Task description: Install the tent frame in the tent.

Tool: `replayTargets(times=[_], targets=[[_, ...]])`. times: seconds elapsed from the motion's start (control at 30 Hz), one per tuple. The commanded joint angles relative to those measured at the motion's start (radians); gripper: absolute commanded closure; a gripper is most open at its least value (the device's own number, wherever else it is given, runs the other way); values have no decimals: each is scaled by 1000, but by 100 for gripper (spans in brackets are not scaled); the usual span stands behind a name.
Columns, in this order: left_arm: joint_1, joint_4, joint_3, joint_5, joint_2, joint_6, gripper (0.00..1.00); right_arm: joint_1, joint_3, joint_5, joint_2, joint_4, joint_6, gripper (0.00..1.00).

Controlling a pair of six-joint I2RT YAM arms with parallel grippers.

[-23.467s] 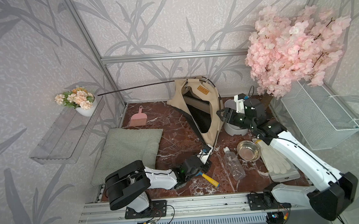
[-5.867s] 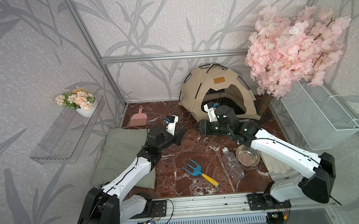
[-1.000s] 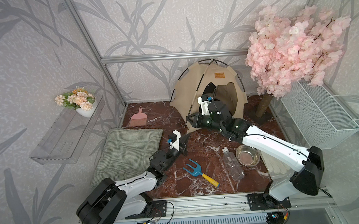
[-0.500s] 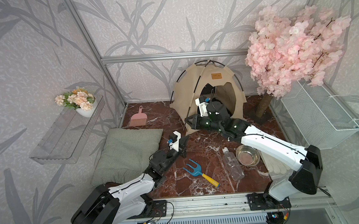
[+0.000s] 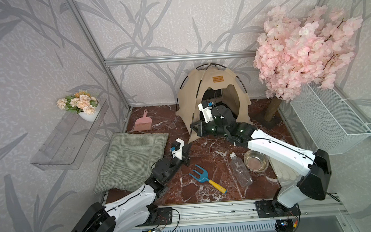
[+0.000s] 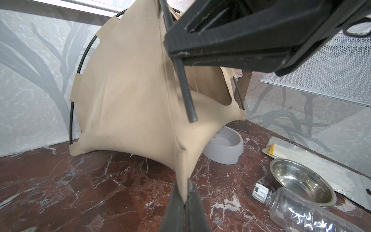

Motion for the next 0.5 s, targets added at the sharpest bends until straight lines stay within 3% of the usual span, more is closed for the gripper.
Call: replayTargets(times=[0.0, 0.47], targets=[[-12, -14, -19, 8, -20, 37, 100, -39, 53, 61, -34, 47, -81, 100], [-12, -28, -4, 6, -49, 55, 100, -29, 9, 51, 10, 97, -34, 100]])
